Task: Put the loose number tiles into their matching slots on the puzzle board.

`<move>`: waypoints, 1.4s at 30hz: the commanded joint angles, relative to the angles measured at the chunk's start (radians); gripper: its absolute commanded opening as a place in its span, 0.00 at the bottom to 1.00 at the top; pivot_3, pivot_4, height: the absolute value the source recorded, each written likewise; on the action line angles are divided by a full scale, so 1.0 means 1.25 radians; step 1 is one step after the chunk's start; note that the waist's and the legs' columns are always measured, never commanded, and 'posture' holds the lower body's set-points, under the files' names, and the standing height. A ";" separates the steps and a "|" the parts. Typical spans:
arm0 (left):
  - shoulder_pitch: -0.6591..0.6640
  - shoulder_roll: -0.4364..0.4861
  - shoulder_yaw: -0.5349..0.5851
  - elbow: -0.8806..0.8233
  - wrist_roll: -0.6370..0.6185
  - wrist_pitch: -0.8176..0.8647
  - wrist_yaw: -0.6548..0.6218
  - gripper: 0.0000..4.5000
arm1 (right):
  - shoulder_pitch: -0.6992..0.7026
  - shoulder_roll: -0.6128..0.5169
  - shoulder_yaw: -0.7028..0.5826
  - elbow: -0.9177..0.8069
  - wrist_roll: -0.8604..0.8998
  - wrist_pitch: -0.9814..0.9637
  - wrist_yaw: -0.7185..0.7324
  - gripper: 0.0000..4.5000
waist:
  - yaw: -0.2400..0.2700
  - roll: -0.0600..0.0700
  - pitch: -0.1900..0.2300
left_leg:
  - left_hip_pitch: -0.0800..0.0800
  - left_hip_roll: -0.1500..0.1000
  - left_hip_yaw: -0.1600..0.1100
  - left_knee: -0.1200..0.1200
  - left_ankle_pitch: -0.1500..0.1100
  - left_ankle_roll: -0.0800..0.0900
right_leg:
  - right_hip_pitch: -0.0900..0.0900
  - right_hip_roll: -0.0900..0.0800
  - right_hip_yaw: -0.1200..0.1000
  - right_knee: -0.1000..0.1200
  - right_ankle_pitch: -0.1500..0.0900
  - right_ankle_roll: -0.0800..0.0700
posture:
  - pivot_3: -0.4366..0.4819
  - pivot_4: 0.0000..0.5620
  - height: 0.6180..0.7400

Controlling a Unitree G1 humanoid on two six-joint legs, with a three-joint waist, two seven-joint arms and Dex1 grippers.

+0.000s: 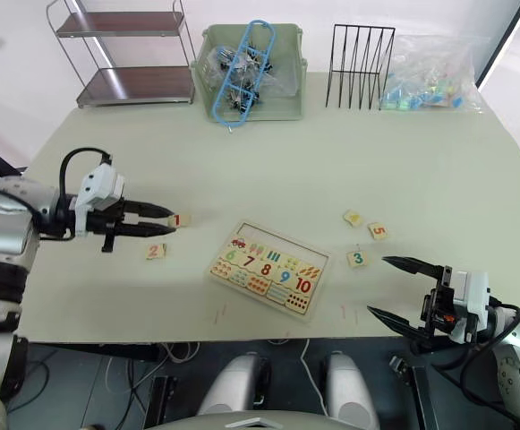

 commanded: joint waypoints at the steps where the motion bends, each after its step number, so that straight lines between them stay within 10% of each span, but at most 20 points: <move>1: -0.133 -0.006 -0.111 0.095 0.000 -0.072 -0.027 0.20 | 0.022 0.020 -0.008 -0.045 0.007 -0.024 -0.027 1.00 | 0.000 -0.001 0.000 | 0.000 0.000 0.000 0.000 0.000 0.000 | 0.000 0.000 0.000 0.000 0.000 0.000 | 0.48 0.27 1.00; 19: -0.506 -0.190 -0.656 0.372 -0.044 -0.300 -0.027 0.20 | 0.131 0.067 -0.009 -0.162 -0.009 -0.051 -0.142 1.00 | -0.001 -0.004 0.003 | -0.002 -0.001 -0.001 0.001 0.000 0.000 | 0.000 0.001 0.001 0.000 0.000 0.001 | 0.48 0.27 1.00; 42: -0.548 -0.334 -0.600 0.535 0.202 -0.350 -0.027 0.20 | 0.147 0.056 -0.004 -0.182 -0.024 -0.059 -0.177 1.00 | -0.001 -0.006 0.004 | -0.002 -0.001 -0.001 0.001 0.000 0.000 | 0.000 0.002 0.001 0.000 -0.001 0.002 | 0.48 0.27 1.00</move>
